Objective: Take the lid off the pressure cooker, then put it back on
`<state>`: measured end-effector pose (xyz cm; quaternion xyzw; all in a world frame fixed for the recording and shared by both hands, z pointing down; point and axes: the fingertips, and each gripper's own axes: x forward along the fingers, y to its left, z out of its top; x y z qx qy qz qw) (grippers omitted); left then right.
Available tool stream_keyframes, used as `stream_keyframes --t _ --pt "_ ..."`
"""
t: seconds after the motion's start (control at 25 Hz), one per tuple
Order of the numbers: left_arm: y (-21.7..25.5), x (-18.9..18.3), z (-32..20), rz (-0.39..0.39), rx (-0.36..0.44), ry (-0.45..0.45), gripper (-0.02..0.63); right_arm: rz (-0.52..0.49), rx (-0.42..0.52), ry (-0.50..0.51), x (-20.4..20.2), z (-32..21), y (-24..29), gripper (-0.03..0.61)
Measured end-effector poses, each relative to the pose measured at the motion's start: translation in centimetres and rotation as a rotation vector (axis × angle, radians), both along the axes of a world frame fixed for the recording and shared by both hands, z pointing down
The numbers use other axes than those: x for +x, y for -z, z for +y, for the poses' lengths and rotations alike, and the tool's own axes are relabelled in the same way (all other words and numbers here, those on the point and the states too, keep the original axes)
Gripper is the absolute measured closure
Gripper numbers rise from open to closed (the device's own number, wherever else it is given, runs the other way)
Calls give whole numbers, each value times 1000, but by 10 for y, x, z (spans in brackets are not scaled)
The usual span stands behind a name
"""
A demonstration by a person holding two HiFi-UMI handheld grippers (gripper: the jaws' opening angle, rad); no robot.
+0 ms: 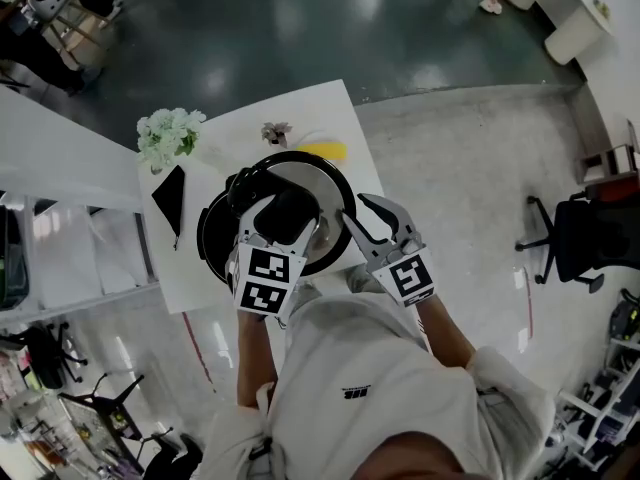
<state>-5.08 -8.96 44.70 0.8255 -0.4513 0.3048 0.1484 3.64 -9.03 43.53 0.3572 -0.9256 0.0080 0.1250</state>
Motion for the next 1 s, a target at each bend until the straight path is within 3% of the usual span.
stream_keyframes --t 0.32,0.48,1.0 --pt "-4 41 -17 3 -6 -42 316 15 -50 -64 42 -9 -3 439" --pt "-10 61 -26 11 -3 -52 316 22 3 -56 60 -18 -7 439" --pt "-44 113 -45 4 -46 -66 316 42 -104 -84 98 -37 -28 440"
